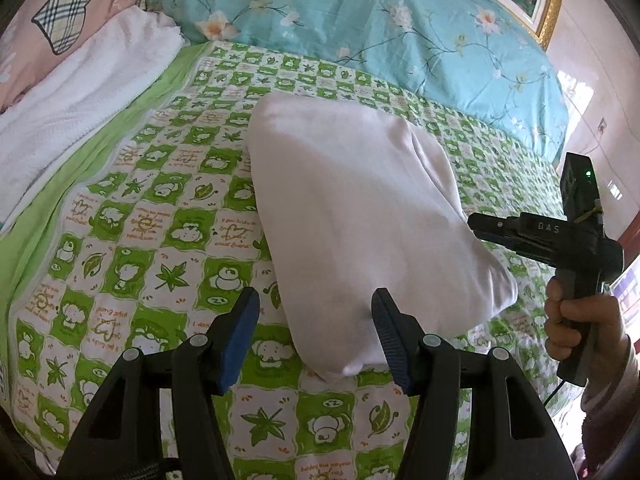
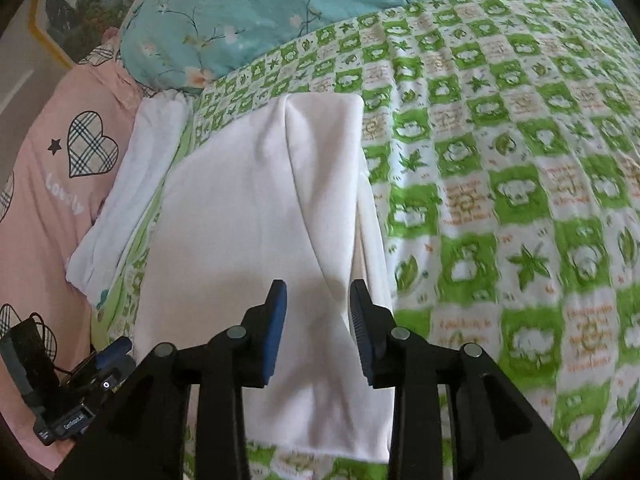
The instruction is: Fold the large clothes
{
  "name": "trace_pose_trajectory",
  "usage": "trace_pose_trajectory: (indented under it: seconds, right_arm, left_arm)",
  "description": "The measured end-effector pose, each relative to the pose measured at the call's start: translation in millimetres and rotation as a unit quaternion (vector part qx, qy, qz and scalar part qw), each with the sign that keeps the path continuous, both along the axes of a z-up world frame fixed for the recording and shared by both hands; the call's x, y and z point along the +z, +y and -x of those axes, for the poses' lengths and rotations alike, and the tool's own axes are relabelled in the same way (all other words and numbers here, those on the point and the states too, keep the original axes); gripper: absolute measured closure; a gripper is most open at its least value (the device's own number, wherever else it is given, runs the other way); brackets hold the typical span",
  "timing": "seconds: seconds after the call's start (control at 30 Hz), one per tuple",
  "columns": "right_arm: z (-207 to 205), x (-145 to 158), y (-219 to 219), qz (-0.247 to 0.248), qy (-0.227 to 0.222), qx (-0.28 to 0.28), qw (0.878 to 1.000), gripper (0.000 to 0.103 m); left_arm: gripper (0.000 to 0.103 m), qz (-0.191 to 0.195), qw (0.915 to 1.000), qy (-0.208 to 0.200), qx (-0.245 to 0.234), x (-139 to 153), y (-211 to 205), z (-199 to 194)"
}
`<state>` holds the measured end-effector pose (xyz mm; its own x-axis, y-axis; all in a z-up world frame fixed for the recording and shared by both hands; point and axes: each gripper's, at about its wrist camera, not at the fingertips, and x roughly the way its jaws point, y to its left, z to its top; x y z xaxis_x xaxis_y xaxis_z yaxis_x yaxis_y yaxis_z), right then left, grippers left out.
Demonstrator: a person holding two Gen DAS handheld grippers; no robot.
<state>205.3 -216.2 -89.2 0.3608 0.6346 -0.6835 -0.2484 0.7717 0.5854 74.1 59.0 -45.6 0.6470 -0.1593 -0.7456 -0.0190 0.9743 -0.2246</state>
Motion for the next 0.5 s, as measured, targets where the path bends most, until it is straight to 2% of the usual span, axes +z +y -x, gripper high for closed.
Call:
trace_pose_trajectory:
  seconds: [0.13, 0.3, 0.33, 0.37, 0.43, 0.5]
  right_arm:
    - [-15, -9, 6, 0.003, 0.012, 0.001, 1.0, 0.069]
    - [-39, -17, 14, -0.022, 0.025, 0.002, 0.999, 0.069]
    - [-46, -18, 15, -0.031, 0.028, 0.0, 0.999, 0.072]
    - [-50, -18, 16, -0.038, 0.029, -0.002, 0.999, 0.095]
    - [-58, -14, 15, -0.055, 0.025, -0.007, 0.998, 0.097]
    - [-53, -2, 7, -0.073, 0.0, -0.023, 0.997, 0.098]
  left_arm:
    - [0.044, 0.006, 1.0, 0.005, 0.005, -2, 2, -10]
    - [0.041, 0.019, 0.9998, 0.008, 0.007, -6, 5, -28]
    - [0.04, 0.022, 0.9997, 0.008, 0.008, -6, 5, -32]
    - [0.04, 0.026, 0.9996, 0.009, 0.009, -6, 6, -38]
    - [0.041, 0.029, 0.9995, 0.008, 0.014, -4, 6, -45]
    - [0.041, 0.02, 0.9997, 0.002, 0.015, -1, 4, -51]
